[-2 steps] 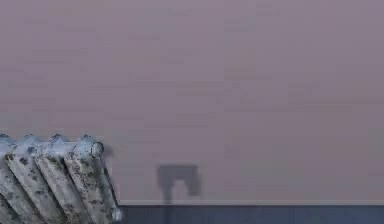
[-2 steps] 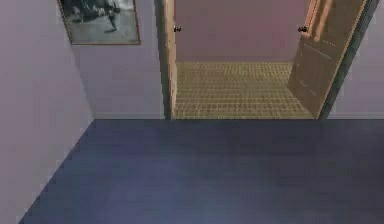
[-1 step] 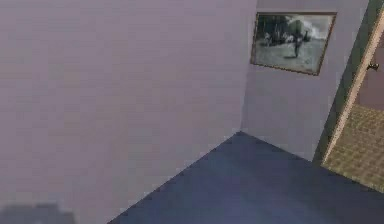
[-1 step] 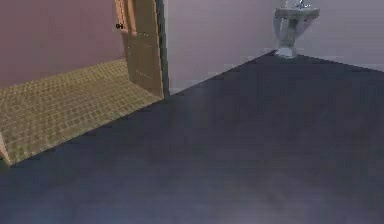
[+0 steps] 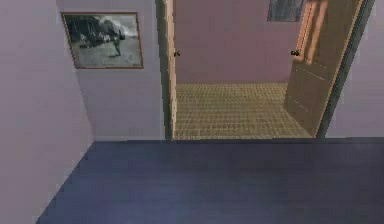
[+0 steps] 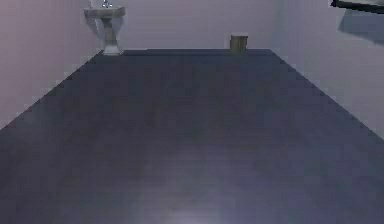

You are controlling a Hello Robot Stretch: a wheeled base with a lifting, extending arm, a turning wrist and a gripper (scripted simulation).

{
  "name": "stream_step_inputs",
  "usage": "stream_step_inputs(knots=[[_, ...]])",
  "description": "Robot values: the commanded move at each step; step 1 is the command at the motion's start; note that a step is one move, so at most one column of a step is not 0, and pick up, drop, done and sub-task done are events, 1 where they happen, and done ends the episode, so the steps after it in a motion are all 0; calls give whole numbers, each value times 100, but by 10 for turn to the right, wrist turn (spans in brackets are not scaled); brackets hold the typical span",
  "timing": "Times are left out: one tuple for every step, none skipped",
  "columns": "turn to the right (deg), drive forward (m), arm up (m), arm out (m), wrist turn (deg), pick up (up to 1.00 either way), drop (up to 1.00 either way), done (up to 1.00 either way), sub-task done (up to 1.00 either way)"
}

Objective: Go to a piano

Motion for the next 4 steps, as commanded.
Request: stream_step_inputs(knots=[[150, 0, 0, 0, 0, 0, 0, 0, 0], [30, 0, 0, 0, 0, 0, 0, 0, 0], [0, 100, 0, 0, 0, 0, 0, 0, 0], [0, 100, 0, 0, 0, 0, 0, 0, 0]])
